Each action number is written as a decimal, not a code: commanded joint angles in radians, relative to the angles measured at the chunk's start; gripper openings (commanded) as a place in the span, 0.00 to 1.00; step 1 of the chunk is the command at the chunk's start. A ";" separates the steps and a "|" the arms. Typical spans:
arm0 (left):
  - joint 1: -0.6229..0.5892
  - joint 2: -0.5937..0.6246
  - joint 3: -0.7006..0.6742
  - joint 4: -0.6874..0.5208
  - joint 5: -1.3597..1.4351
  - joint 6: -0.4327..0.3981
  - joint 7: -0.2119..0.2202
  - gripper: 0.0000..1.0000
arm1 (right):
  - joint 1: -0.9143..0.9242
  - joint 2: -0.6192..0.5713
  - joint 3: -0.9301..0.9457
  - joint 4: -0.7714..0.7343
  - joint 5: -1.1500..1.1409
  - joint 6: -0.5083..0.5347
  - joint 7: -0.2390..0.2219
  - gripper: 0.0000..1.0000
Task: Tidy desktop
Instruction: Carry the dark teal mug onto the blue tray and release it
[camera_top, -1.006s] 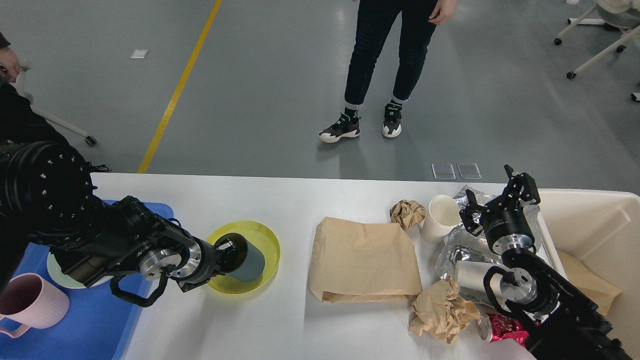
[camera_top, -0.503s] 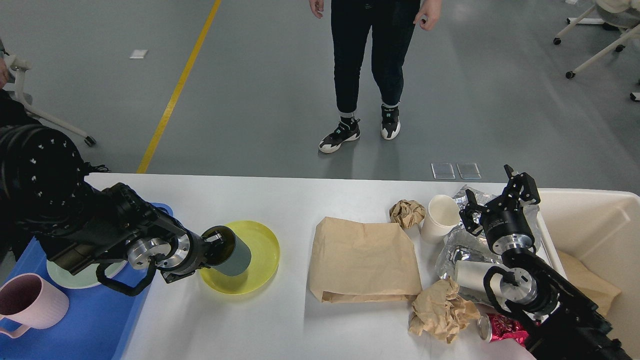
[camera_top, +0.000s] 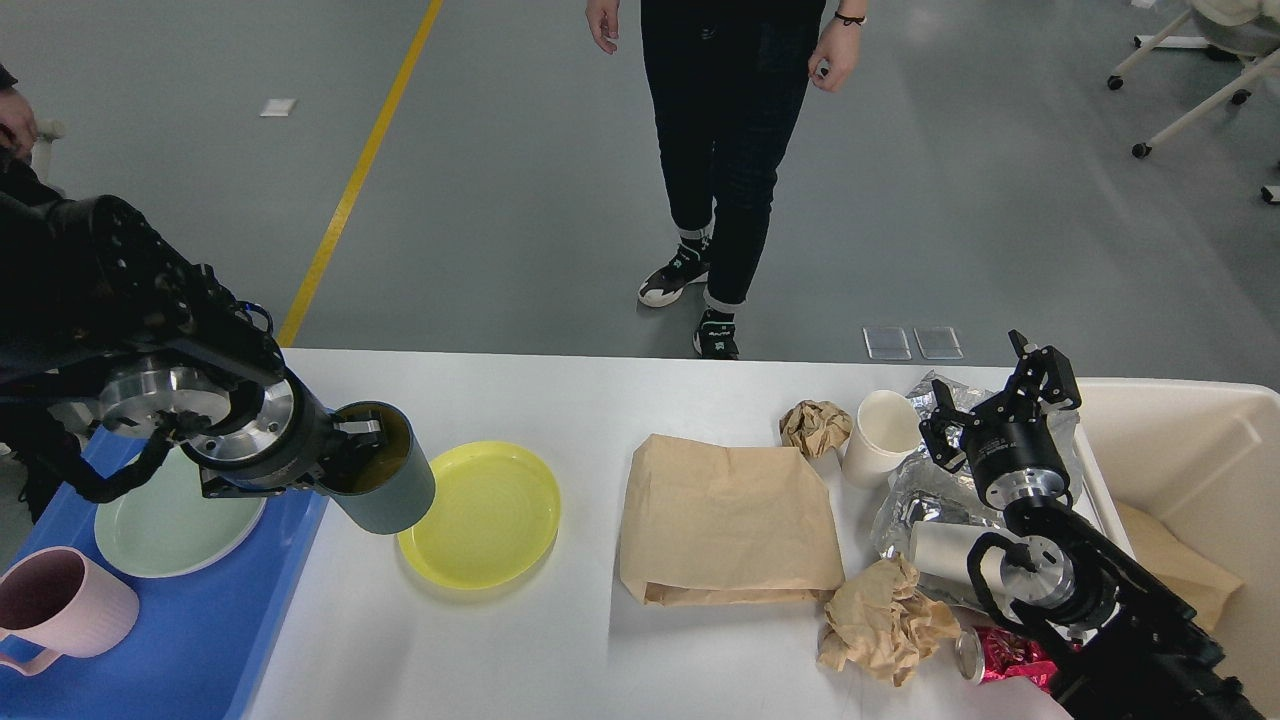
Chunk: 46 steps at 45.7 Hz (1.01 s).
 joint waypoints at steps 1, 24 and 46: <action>-0.135 0.004 0.065 -0.010 0.010 -0.210 0.020 0.00 | 0.000 -0.001 0.000 0.000 0.000 0.000 0.000 1.00; 0.048 0.329 0.083 0.152 0.374 -0.231 0.006 0.00 | 0.000 -0.001 0.000 0.002 0.000 0.000 -0.002 1.00; 0.701 0.679 -0.271 0.482 0.923 -0.070 -0.014 0.00 | 0.000 0.000 0.000 0.002 0.000 0.000 0.000 1.00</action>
